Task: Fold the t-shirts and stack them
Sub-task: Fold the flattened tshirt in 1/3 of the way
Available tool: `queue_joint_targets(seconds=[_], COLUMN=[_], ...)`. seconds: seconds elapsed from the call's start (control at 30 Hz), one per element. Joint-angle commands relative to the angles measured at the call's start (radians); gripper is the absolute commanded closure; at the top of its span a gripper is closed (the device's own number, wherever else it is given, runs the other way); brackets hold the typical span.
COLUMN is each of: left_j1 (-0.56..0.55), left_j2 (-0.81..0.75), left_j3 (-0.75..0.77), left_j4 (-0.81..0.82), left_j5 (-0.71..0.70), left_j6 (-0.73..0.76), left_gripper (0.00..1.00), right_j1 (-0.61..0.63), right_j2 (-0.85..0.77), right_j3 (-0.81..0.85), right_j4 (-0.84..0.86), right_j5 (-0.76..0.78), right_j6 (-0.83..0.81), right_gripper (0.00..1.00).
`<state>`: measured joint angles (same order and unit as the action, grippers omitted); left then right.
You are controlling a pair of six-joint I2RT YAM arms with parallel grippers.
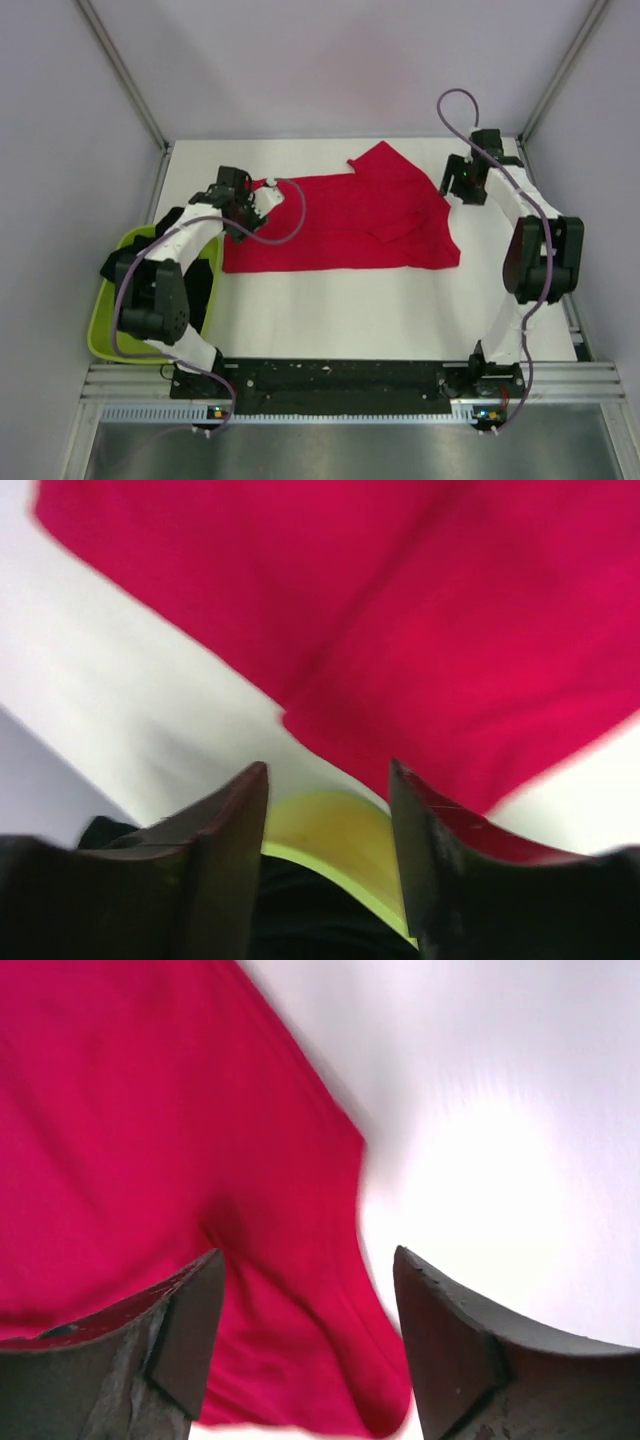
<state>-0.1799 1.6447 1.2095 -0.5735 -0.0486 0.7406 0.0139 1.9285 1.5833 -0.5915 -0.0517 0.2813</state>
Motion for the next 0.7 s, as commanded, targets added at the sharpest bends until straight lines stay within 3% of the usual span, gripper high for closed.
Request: queue_joint_targets(seconds=[0.0,0.13,0.23,0.33,0.37,0.43,0.47,0.5,0.67], left_j1=[-0.004,-0.004,-0.004,-0.004,-0.004,-0.004,-0.004,-0.004,-0.004], left_j2=[-0.111,-0.077,-0.034,0.009,0.012,0.004,-0.006,-0.017,-0.094], left_j3=[-0.172,-0.241,-0.258,-0.254,-0.261,-0.277,-0.286,-0.298,-0.323], left_j4=[-0.103,-0.007,0.064,0.101,0.112,0.113,0.107,0.098,-0.031], left_j5=[0.162,0.089,0.064,0.026,0.023,0.03,0.039,0.042,0.043], left_j6=[0.181,0.217,0.223,0.195,0.188,0.183,0.186,0.19,0.21], left_gripper=[0.37,0.34,0.34,0.39,0.42,0.66,0.86,1.0,1.0], right_j1=[-0.009,-0.045,-0.046,-0.046,-0.046,-0.061,-0.074,-0.087,-0.114], right_j2=[-0.255,-0.278,-0.241,-0.209,-0.21,-0.242,-0.272,-0.313,-0.528], right_j3=[-0.288,-0.483,-0.534,-0.568,-0.585,-0.62,-0.641,-0.663,-0.756], right_j4=[-0.093,-0.048,0.025,0.053,0.056,0.055,0.055,0.052,-0.014], right_j5=[0.092,0.027,-0.078,-0.108,-0.099,-0.077,-0.062,-0.048,-0.008], right_j6=[-0.022,-0.001,0.021,0.044,0.044,0.045,0.048,0.056,0.107], right_gripper=[0.3,0.3,0.33,0.51,0.64,0.92,1.0,1.0,1.0])
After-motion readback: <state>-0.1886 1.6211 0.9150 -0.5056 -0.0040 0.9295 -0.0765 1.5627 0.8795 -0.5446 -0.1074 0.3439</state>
